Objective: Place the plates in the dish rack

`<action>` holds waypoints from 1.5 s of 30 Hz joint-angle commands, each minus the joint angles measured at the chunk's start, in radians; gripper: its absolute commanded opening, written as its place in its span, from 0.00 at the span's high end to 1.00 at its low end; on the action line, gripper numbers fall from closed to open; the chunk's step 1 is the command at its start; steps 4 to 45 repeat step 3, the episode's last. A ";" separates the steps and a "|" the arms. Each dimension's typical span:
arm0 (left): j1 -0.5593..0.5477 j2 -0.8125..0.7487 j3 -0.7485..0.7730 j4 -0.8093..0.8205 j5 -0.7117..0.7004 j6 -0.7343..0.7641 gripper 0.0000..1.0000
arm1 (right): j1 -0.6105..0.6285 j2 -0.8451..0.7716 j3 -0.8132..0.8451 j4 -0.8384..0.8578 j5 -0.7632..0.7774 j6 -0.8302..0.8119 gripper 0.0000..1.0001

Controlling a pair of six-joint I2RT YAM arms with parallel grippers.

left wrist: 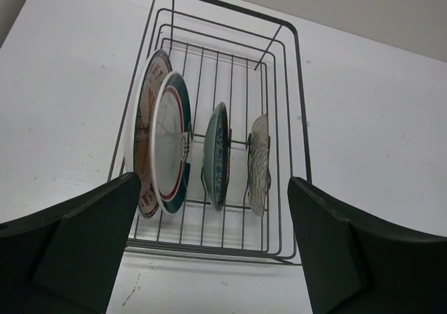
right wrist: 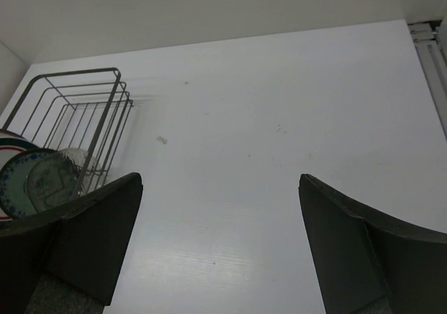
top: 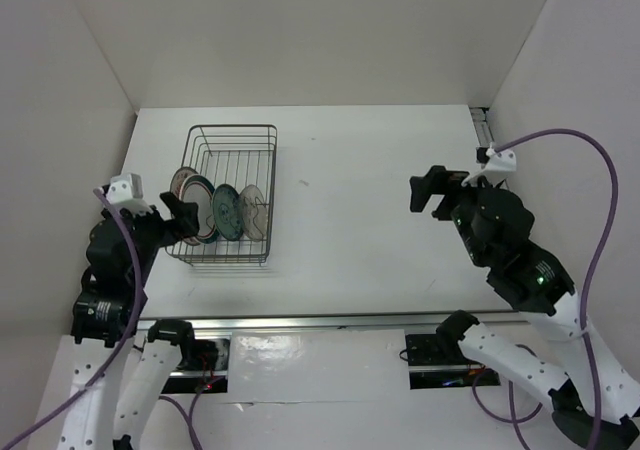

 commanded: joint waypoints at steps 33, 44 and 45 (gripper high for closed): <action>-0.017 0.010 0.007 0.024 -0.027 -0.013 0.00 | 0.028 0.013 0.038 -0.062 0.111 -0.009 0.00; -0.017 0.010 0.007 0.024 -0.027 -0.013 0.00 | 0.028 0.013 0.038 -0.062 0.111 -0.009 0.00; -0.017 0.010 0.007 0.024 -0.027 -0.013 0.00 | 0.028 0.013 0.038 -0.062 0.111 -0.009 0.00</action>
